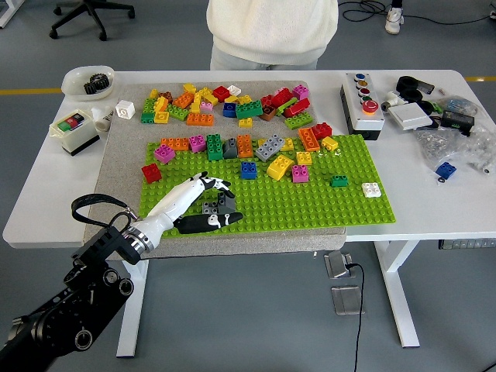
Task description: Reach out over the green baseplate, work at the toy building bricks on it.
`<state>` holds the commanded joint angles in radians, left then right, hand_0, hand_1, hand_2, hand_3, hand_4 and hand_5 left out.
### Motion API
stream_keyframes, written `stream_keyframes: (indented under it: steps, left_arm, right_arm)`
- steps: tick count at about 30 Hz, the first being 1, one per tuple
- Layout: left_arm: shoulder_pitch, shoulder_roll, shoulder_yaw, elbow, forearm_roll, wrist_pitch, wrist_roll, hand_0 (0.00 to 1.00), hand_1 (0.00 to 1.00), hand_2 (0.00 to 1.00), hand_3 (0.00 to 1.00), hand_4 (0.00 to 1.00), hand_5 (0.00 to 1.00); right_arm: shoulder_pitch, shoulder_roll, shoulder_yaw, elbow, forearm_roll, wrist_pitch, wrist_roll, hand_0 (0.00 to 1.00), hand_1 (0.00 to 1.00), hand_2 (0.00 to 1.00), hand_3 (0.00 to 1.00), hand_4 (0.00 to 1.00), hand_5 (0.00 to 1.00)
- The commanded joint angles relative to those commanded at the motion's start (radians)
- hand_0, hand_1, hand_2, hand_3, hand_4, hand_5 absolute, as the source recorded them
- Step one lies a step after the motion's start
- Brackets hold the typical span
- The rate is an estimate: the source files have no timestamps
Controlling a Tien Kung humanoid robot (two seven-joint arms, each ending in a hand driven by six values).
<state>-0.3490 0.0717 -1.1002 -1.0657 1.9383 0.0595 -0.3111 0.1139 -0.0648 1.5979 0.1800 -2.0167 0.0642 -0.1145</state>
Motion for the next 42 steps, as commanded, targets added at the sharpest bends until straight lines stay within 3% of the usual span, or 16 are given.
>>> stream_keyframes:
  steps: [22,42]
  left_arm:
    - [0.017,0.018,-0.034,-0.006,0.006,0.015,-0.010,0.998,0.881,0.825,0.544,0.998,0.823]
    - [0.019,0.020,-0.036,0.015,0.009,0.014,-0.008,0.998,0.879,0.821,0.549,0.998,0.806]
  right_arm:
    - [0.001,0.000,-0.001,0.000,0.006,-0.001,0.000,0.736,0.614,0.634,0.535,0.765,0.503]
    - [-0.002,0.001,-0.005,0.000,0.006,0.000,0.001,0.737,0.614,0.634,0.535,0.765,0.503]
